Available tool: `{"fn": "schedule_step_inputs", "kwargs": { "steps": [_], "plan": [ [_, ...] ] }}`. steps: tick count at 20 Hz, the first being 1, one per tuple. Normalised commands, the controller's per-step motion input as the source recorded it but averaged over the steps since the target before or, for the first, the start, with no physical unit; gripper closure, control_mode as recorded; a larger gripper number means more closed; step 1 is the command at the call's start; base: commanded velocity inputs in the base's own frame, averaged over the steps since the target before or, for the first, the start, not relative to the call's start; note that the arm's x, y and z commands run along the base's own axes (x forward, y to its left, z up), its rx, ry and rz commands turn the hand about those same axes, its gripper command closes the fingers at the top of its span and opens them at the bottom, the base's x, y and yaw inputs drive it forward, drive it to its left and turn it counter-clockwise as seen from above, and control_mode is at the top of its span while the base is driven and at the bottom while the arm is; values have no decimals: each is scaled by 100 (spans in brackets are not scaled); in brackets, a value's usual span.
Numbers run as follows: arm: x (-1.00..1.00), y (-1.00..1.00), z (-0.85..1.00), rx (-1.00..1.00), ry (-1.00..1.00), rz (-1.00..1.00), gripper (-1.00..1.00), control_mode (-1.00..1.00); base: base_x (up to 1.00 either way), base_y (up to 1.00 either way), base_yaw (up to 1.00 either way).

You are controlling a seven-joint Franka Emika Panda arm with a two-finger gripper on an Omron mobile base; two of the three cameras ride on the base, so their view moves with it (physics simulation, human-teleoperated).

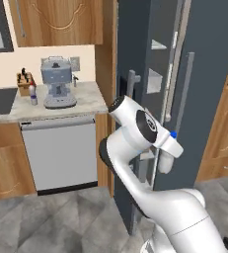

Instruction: Take the bottled waters from the counter and place them in the freezer to freeze. Close the freezer door after placing the bottles.

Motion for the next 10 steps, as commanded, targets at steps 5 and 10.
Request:
{"fn": "schedule_step_inputs", "kwargs": {
  "steps": [5,10],
  "plan": [
    [0,0,0,0,0,0,100,100,-2,-96,3],
    [0,0,0,0,0,0,100,100,1,-86,12]
  ]
}}
